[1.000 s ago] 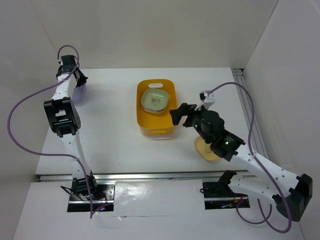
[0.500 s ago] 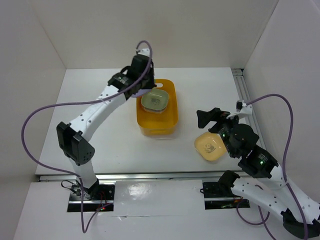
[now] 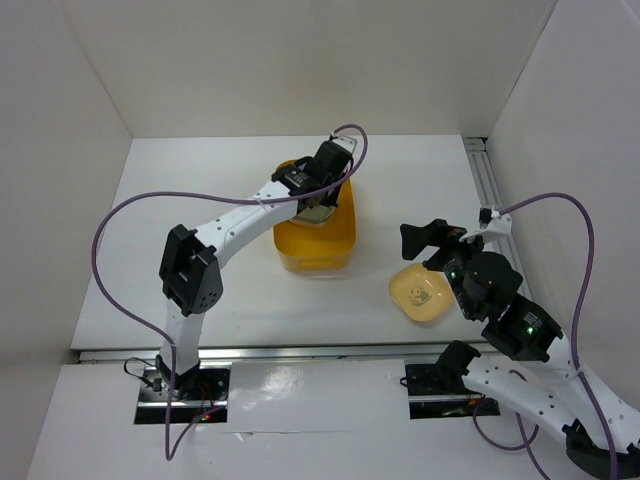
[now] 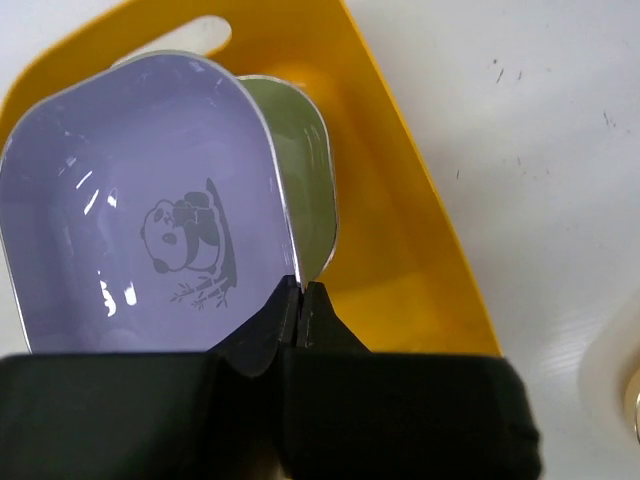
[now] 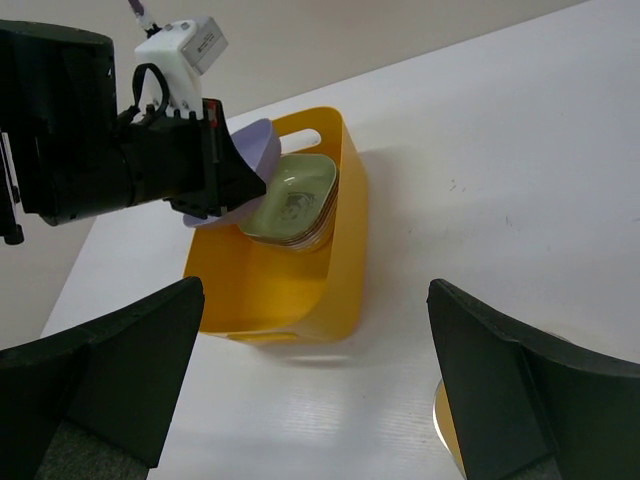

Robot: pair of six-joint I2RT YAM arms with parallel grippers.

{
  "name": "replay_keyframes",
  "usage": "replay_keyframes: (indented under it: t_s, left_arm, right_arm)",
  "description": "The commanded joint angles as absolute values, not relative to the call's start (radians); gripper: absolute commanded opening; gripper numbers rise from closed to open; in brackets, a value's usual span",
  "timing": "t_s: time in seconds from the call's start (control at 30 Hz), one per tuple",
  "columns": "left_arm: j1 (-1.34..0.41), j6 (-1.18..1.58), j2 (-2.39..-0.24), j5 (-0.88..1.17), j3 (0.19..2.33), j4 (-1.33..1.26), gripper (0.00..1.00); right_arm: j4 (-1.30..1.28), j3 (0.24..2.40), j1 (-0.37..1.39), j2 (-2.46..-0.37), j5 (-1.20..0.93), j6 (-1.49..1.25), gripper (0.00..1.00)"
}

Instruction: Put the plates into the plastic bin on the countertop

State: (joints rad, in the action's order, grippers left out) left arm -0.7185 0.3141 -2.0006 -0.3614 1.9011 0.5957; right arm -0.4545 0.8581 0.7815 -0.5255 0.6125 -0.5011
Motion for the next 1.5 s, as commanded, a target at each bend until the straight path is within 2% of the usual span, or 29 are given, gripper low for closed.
replay_keyframes:
  t_s: [0.0,0.27,0.6,0.63,0.67,0.7,0.73,0.8,0.9,1.07,1.13,1.17,1.33,1.47]
  left_arm:
    - [-0.713,0.193,-2.01,-0.37,1.96,0.493,0.0]
    - [-0.693,0.094,-2.065,-0.244,1.954,0.465,0.0]
    - [-0.658,0.081,-2.074,-0.246,1.904,0.413,0.0]
    - [-0.647,0.081,-2.074,-0.245,1.904,0.413,0.06]
    - [-0.647,0.092,-2.074,-0.245,1.904,0.413,0.19]
    - [-0.647,0.092,-2.074,-0.245,1.892,0.413,0.62]
    - [-0.647,0.092,-2.065,-0.223,1.879,0.413,0.71]
    - [-0.647,0.092,-2.031,-0.195,1.87,0.394,0.77]
    - [-0.666,0.106,-1.974,-0.127,1.844,0.368,0.8]
    - [-0.755,0.152,-1.823,-0.181,1.844,0.377,0.83]
    - [-0.836,0.21,-1.766,-0.218,1.746,0.341,0.92]
    - [-0.866,0.228,-1.725,-0.218,1.708,0.325,0.92]
    - [-1.07,0.296,-1.738,-0.27,1.553,0.259,0.95]
    - [-1.124,0.305,-1.837,-0.226,1.54,0.213,0.95]
  right_arm:
    - [-0.462,0.876,0.79,-0.522,0.634,-0.508,1.0]
    - [-0.453,0.867,0.79,-0.531,0.634,-0.499,1.0]
    - [-0.434,0.867,0.79,-0.54,0.611,-0.489,1.0]
    - [-0.434,0.867,0.79,-0.54,0.601,-0.489,1.0]
    - [-0.434,0.867,0.79,-0.54,0.601,-0.489,1.0]
    - [-0.434,0.867,0.79,-0.531,0.601,-0.489,1.0]
    - [-0.434,0.867,0.79,-0.531,0.601,-0.489,1.0]
    - [-0.434,0.867,0.79,-0.531,0.601,-0.48,1.0]
    - [-0.425,0.867,0.79,-0.541,0.612,-0.48,1.0]
    - [-0.436,0.876,0.79,-0.551,0.632,-0.462,1.0]
    - [-0.446,0.913,0.79,-0.54,0.675,-0.448,1.0]
    - [-0.462,0.929,0.79,-0.529,0.69,-0.439,1.0]
    - [-0.629,1.1,0.79,-0.519,0.847,-0.474,1.0]
    - [-0.716,1.167,0.781,-0.488,0.939,-0.511,1.0]
